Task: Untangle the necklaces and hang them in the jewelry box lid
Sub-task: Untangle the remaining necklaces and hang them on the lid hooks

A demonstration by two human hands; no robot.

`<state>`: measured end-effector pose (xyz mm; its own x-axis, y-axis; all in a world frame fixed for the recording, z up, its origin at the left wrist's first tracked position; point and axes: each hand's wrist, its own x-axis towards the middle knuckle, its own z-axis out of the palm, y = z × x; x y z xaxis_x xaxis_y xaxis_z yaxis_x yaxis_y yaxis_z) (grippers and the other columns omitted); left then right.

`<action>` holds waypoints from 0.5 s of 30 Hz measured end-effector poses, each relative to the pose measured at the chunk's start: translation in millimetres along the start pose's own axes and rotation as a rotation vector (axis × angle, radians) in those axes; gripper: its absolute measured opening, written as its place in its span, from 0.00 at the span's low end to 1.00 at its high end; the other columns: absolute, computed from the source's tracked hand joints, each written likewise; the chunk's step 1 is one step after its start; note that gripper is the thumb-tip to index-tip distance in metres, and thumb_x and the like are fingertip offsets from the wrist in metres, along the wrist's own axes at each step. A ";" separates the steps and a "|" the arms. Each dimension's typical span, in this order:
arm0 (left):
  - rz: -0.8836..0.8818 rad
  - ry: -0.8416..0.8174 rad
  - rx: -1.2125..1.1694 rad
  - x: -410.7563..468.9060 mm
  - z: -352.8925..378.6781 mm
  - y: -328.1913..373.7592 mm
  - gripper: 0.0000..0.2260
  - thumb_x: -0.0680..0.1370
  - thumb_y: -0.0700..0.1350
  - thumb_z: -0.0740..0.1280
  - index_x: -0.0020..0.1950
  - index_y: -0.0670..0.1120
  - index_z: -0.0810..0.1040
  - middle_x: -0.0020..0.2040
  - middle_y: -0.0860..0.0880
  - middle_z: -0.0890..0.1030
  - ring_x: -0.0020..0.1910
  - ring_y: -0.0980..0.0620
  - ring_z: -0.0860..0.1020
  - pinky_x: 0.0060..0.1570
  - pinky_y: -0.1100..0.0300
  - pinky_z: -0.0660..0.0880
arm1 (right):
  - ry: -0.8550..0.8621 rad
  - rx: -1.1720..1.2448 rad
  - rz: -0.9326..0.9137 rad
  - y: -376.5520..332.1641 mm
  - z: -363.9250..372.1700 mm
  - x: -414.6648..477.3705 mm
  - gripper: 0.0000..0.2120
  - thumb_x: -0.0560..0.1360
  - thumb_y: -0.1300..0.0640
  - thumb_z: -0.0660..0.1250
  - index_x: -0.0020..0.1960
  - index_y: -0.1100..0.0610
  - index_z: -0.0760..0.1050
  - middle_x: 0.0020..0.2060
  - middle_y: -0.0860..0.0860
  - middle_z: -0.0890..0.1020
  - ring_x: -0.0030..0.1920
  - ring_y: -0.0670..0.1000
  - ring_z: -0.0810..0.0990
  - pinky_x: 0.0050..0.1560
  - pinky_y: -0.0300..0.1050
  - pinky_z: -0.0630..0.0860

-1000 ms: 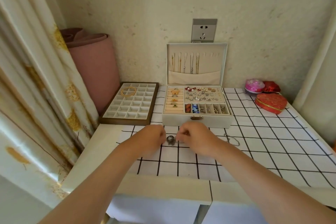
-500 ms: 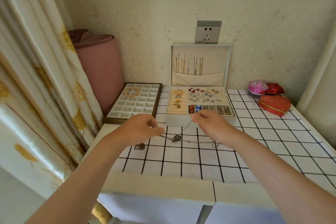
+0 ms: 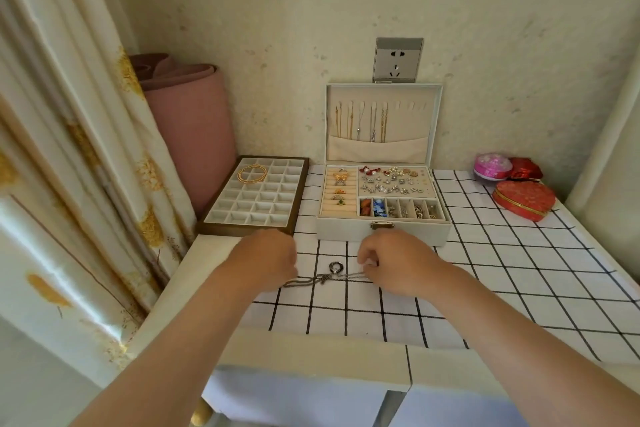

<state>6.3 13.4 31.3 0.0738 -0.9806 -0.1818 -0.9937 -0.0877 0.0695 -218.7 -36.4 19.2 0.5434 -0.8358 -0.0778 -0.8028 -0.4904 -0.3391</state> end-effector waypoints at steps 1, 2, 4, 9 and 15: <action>0.028 0.021 -0.086 -0.4 1.2 5.1 0.09 0.76 0.52 0.69 0.54 0.53 0.82 0.53 0.54 0.80 0.53 0.53 0.77 0.54 0.56 0.76 | 0.045 0.021 -0.051 -4.6 3.8 0.0 0.06 0.76 0.53 0.67 0.50 0.47 0.81 0.46 0.44 0.78 0.48 0.47 0.76 0.46 0.43 0.74; 0.050 0.008 -0.151 -0.8 2.7 10.9 0.10 0.76 0.53 0.70 0.56 0.54 0.81 0.54 0.55 0.79 0.53 0.54 0.76 0.53 0.57 0.76 | 0.069 0.037 -0.081 -10.0 6.9 0.0 0.06 0.76 0.51 0.67 0.51 0.47 0.82 0.46 0.45 0.78 0.49 0.47 0.76 0.48 0.44 0.75; 0.087 -0.050 -0.152 1.0 7.5 21.8 0.12 0.75 0.54 0.71 0.58 0.56 0.80 0.53 0.56 0.79 0.52 0.55 0.76 0.49 0.60 0.74 | 0.080 0.009 -0.121 -19.7 14.1 0.8 0.07 0.75 0.46 0.68 0.51 0.46 0.82 0.46 0.44 0.77 0.49 0.47 0.76 0.47 0.44 0.75; 0.050 -0.085 -0.187 5.8 10.9 32.8 0.06 0.77 0.48 0.70 0.53 0.51 0.83 0.54 0.52 0.81 0.54 0.51 0.79 0.55 0.58 0.77 | 0.100 -0.045 -0.090 -23.9 27.3 5.9 0.08 0.77 0.47 0.68 0.51 0.48 0.83 0.47 0.46 0.78 0.50 0.50 0.77 0.49 0.46 0.75; 0.005 -0.072 -0.624 2.9 6.2 20.6 0.03 0.77 0.44 0.68 0.44 0.48 0.77 0.43 0.52 0.82 0.43 0.54 0.79 0.44 0.59 0.76 | 0.045 0.384 0.046 -17.7 17.6 8.6 0.07 0.81 0.55 0.63 0.49 0.53 0.80 0.42 0.45 0.80 0.44 0.46 0.79 0.44 0.40 0.75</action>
<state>-14.5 9.9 26.1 0.0418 -0.9689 -0.2437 -0.7561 -0.1901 0.6263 -195.5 -30.6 8.0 0.4914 -0.8687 -0.0630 -0.6709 -0.3314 -0.6633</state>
